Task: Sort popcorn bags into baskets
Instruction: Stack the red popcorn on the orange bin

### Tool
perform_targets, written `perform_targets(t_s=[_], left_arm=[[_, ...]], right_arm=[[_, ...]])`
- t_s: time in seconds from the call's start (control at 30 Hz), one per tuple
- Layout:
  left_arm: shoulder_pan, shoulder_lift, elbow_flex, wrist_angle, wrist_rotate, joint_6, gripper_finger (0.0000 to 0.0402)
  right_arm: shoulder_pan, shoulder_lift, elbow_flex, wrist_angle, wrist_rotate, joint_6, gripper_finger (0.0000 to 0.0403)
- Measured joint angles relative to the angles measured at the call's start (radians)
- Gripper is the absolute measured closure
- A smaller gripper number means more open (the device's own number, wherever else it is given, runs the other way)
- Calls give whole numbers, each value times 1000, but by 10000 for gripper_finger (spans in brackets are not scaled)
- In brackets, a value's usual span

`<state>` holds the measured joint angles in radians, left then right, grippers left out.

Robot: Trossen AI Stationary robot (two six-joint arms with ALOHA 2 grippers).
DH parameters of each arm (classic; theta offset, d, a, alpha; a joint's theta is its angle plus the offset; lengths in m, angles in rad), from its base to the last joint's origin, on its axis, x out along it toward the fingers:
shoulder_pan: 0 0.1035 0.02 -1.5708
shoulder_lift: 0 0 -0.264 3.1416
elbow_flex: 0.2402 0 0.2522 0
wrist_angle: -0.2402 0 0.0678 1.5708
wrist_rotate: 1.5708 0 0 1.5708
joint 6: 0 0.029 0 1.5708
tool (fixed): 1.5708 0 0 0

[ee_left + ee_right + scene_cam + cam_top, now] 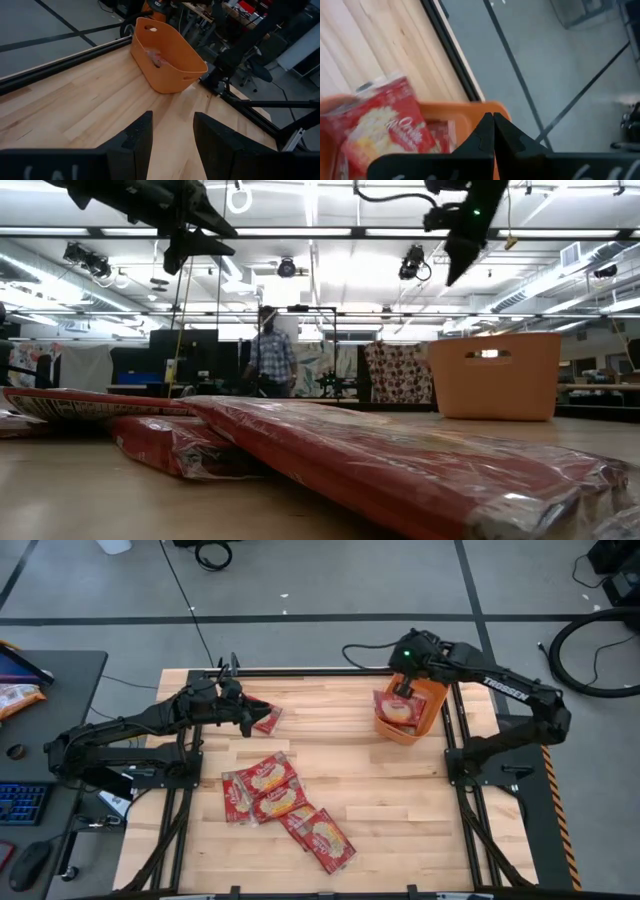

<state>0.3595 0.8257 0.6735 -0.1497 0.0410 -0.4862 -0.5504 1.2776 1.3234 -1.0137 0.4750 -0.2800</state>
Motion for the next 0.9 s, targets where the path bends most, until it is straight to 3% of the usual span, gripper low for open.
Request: perform_targets(t_s=[0.13,0.37,0.57,0.77,0.9], left_arm=[[0,0,0,-9,0,-2,255],[0,0,0,-13,0,-2,255],[0,0,0,-12,0,-1,255],[0,0,0,-12,0,-24,255],[0,0,0,-12,0,-26,255]], right_arm=[[-46,-77,-82,1,-47,17,402],[-124,-129,-247,62,-390,126,365],[-180,-66,-376,52,-573,260,341],[-186,2,-412,20,-626,262,314],[-202,53,-412,4,-582,257,293]])
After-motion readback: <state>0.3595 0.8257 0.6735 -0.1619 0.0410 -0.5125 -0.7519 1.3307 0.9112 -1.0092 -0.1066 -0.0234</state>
